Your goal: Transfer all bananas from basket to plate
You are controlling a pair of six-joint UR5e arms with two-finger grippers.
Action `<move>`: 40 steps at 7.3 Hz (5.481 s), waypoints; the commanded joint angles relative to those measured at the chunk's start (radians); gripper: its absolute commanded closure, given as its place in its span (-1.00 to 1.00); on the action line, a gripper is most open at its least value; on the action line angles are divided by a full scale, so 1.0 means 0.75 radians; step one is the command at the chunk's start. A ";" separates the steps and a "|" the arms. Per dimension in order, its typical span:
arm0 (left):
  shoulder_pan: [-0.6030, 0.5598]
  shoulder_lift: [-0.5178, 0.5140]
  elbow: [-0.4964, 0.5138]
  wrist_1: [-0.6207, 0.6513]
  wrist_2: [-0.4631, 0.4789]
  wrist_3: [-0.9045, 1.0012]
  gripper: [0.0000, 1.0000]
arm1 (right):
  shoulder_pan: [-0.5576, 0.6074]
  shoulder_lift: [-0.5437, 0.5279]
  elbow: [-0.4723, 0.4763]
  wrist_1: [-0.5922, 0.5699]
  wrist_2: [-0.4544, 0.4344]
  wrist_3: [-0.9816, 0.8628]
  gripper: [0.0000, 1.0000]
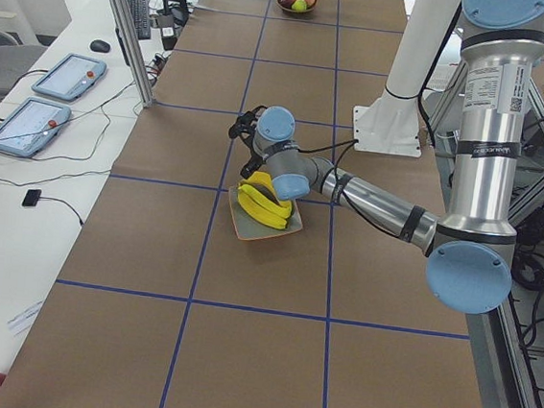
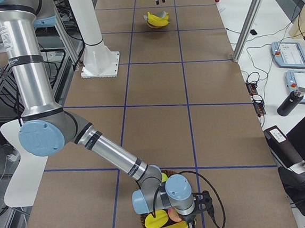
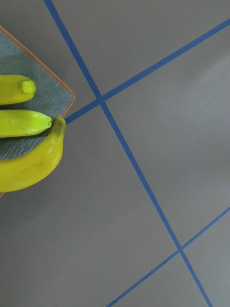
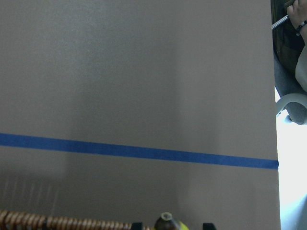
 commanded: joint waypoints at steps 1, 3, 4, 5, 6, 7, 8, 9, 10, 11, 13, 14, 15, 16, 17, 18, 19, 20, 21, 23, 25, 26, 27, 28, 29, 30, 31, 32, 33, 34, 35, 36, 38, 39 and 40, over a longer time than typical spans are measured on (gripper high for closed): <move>0.000 -0.001 0.000 0.002 0.000 0.000 -1.00 | -0.003 -0.003 0.004 0.000 0.008 0.000 0.45; 0.000 -0.003 0.000 0.002 0.000 0.000 -1.00 | -0.001 -0.009 0.016 0.002 0.006 -0.002 1.00; 0.000 -0.003 0.002 0.002 -0.002 -0.002 -1.00 | -0.001 -0.009 0.033 0.000 0.004 -0.002 1.00; 0.000 -0.003 0.002 0.004 0.000 -0.002 -1.00 | 0.001 -0.009 0.049 -0.002 0.000 -0.010 1.00; 0.000 -0.003 0.002 0.004 -0.002 -0.002 -1.00 | 0.003 -0.009 0.061 -0.002 -0.004 -0.014 1.00; 0.000 -0.003 0.002 0.006 -0.002 -0.002 -1.00 | 0.011 -0.009 0.076 -0.002 -0.008 -0.020 1.00; 0.000 -0.003 0.002 0.004 -0.002 -0.022 -1.00 | 0.041 -0.009 0.108 -0.006 -0.039 -0.037 1.00; 0.002 -0.003 0.002 0.004 -0.002 -0.029 -1.00 | 0.068 -0.005 0.129 -0.012 -0.059 -0.043 1.00; 0.000 -0.003 0.000 0.004 -0.002 -0.029 -1.00 | 0.103 -0.003 0.163 -0.028 -0.069 -0.043 1.00; 0.000 -0.001 0.002 0.004 -0.002 -0.029 -1.00 | 0.133 -0.003 0.232 -0.102 -0.090 -0.045 1.00; 0.002 0.001 0.004 0.004 -0.004 -0.031 -1.00 | 0.158 0.007 0.347 -0.190 -0.133 -0.025 1.00; 0.000 0.001 0.008 0.004 -0.004 -0.031 -1.00 | 0.160 0.026 0.392 -0.225 -0.149 0.000 1.00; 0.002 0.001 0.014 0.006 -0.004 -0.029 -1.00 | 0.160 0.046 0.451 -0.270 -0.168 0.073 1.00; 0.002 0.001 0.020 0.006 -0.004 -0.031 -1.00 | 0.160 0.081 0.501 -0.313 -0.202 0.141 1.00; 0.002 0.005 0.025 0.006 -0.004 -0.031 -1.00 | 0.160 0.130 0.536 -0.364 -0.215 0.220 1.00; 0.002 0.005 0.035 0.006 -0.004 -0.029 -1.00 | 0.158 0.179 0.562 -0.394 -0.215 0.320 1.00; 0.002 0.005 0.043 0.006 -0.004 -0.031 -1.00 | 0.136 0.201 0.599 -0.411 -0.215 0.441 1.00; 0.002 0.003 0.045 0.008 -0.004 -0.031 -1.00 | 0.073 0.204 0.662 -0.411 -0.215 0.588 1.00; 0.002 0.001 0.045 0.008 -0.006 -0.041 -1.00 | 0.010 0.220 0.715 -0.411 -0.215 0.733 1.00; 0.004 -0.044 0.037 0.006 -0.004 -0.192 -1.00 | -0.107 0.265 0.793 -0.413 -0.213 1.011 1.00; 0.006 -0.105 0.039 0.006 -0.004 -0.302 -1.00 | -0.281 0.306 0.895 -0.413 -0.215 1.369 1.00; 0.006 -0.138 0.041 0.006 -0.004 -0.349 -1.00 | -0.366 0.306 0.973 -0.413 -0.215 1.549 1.00; 0.006 -0.167 0.041 0.006 -0.004 -0.388 -1.00 | -0.444 0.308 1.055 -0.413 -0.215 1.722 1.00; 0.006 -0.202 0.041 0.006 -0.004 -0.437 -1.00 | -0.526 0.320 1.130 -0.413 -0.215 1.894 1.00; 0.008 -0.255 0.043 0.008 -0.004 -0.521 -1.00 | -0.616 0.363 1.210 -0.458 -0.235 2.068 1.00; 0.010 -0.326 0.043 0.010 -0.004 -0.661 -1.00 | -0.767 0.424 1.334 -0.616 -0.345 2.208 1.00; 0.012 -0.406 0.043 0.010 -0.004 -0.841 -1.00 | -0.920 0.532 1.386 -0.753 -0.481 2.349 1.00; 0.022 -0.479 0.045 0.010 -0.004 -0.970 -1.00 | -1.037 0.610 1.391 -0.777 -0.564 2.429 1.00; 0.027 -0.545 0.045 0.012 -0.002 -1.059 -1.00 | -1.123 0.663 1.397 -0.781 -0.597 2.436 1.00; 0.055 -0.592 0.047 0.010 0.000 -1.124 -1.00 | -1.179 0.692 1.427 -0.781 -0.605 2.452 1.00; 0.086 -0.631 0.055 0.010 0.002 -1.151 -1.00 | -1.224 0.703 1.472 -0.781 -0.609 2.454 1.00; 0.098 -0.639 0.053 0.010 0.000 -1.166 -1.00 | -1.265 0.715 1.507 -0.783 -0.614 2.454 1.00; 0.137 -0.664 0.047 0.008 0.000 -1.170 -0.99 | -1.336 0.772 1.522 -0.779 -0.626 2.454 1.00; 0.169 -0.668 0.045 0.006 0.000 -1.170 -0.99 | -1.365 0.784 1.540 -0.777 -0.642 2.454 1.00; 0.194 -0.678 0.043 0.006 0.000 -1.170 -0.99 | -1.382 0.805 1.540 -0.777 -0.644 2.454 1.00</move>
